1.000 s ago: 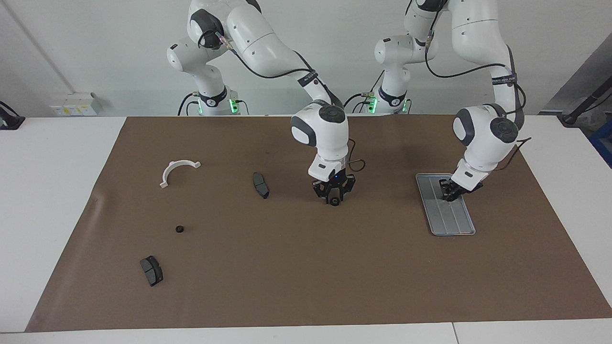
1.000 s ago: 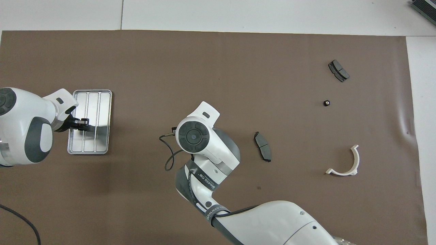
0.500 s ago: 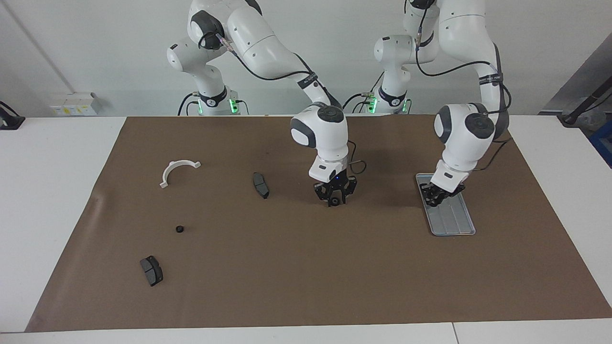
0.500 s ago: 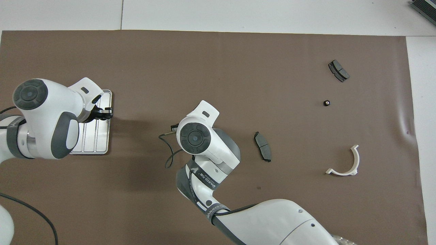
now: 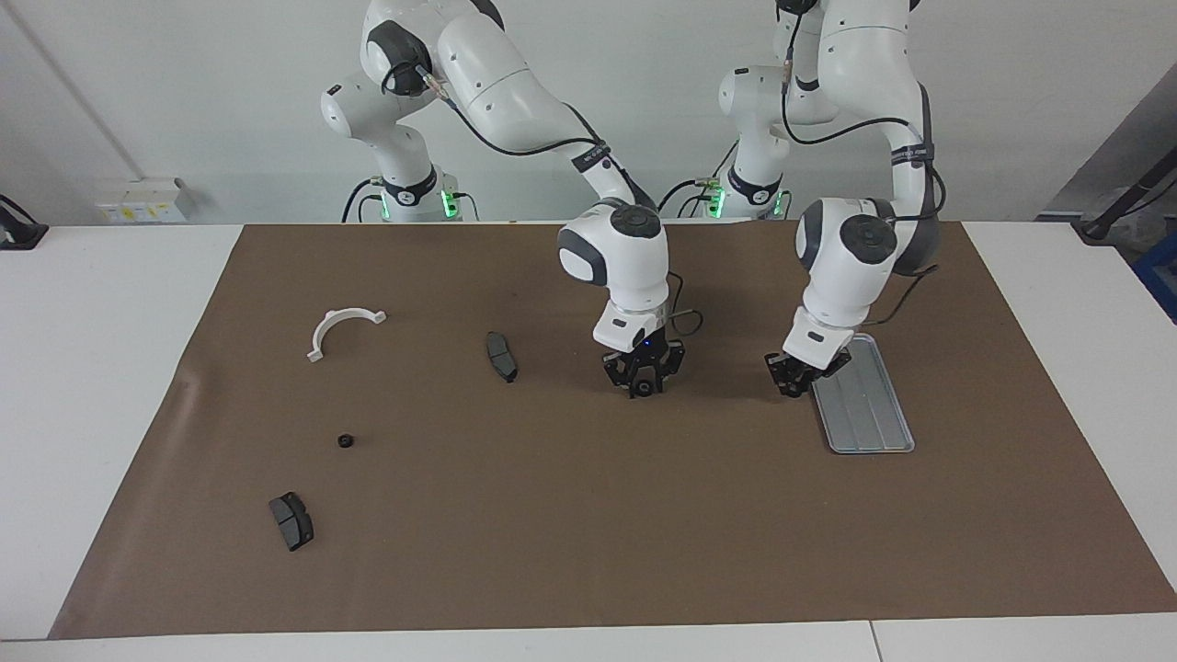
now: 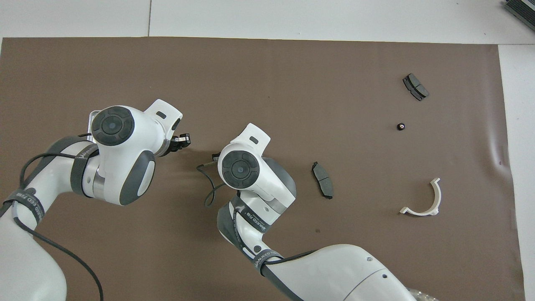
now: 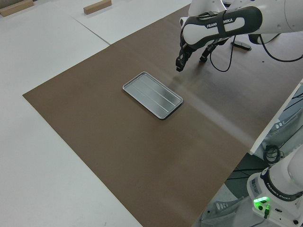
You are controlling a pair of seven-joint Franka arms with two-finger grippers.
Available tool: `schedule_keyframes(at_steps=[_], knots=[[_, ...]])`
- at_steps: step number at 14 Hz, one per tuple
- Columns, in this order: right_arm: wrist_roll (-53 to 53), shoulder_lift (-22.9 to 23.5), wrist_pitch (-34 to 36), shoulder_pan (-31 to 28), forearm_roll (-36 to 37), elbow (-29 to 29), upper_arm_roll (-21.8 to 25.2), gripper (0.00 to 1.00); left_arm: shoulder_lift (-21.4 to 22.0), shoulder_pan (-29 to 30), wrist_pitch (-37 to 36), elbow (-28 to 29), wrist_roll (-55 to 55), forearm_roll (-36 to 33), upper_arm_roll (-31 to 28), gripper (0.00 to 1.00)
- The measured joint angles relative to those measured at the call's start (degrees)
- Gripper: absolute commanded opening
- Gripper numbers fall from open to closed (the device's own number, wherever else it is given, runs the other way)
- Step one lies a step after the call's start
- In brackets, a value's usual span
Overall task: Place bearing gear from tray to pile
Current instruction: 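Carry the bearing to the pile while the left gripper carries the third mid-table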
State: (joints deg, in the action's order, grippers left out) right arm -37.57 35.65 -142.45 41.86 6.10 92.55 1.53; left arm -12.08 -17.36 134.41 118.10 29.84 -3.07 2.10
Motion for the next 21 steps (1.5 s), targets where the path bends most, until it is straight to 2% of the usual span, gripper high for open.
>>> schedule_keyframes(at_steps=[6, 9, 15, 21], knots=[[-0.5, -0.3, 2.5, -0.4, 0.0, -0.9, 0.6, 0.00, -0.1, -4.5, 2.1, -1.4, 5.4, 2.0, 0.0, 0.21], [-0.3, -3.2, 6.8, -2.8, 0.0, -1.2, 0.9, 0.00, -0.8, -5.7, 2.1, -2.9, 7.3, 2.1, 0.0, 0.21], [9.1, -12.1, 18.2, -10.2, 0.0, -1.0, 1.0, 0.00, -4.7, -9.4, 2.3, -6.9, 11.2, 2.1, 0.0, 0.21], [20.8, -14.5, 22.0, -21.3, -1.7, 0.4, 1.0, 0.00, -8.9, -14.3, 1.9, -11.4, 15.8, 2.1, 0.0, 0.21]])
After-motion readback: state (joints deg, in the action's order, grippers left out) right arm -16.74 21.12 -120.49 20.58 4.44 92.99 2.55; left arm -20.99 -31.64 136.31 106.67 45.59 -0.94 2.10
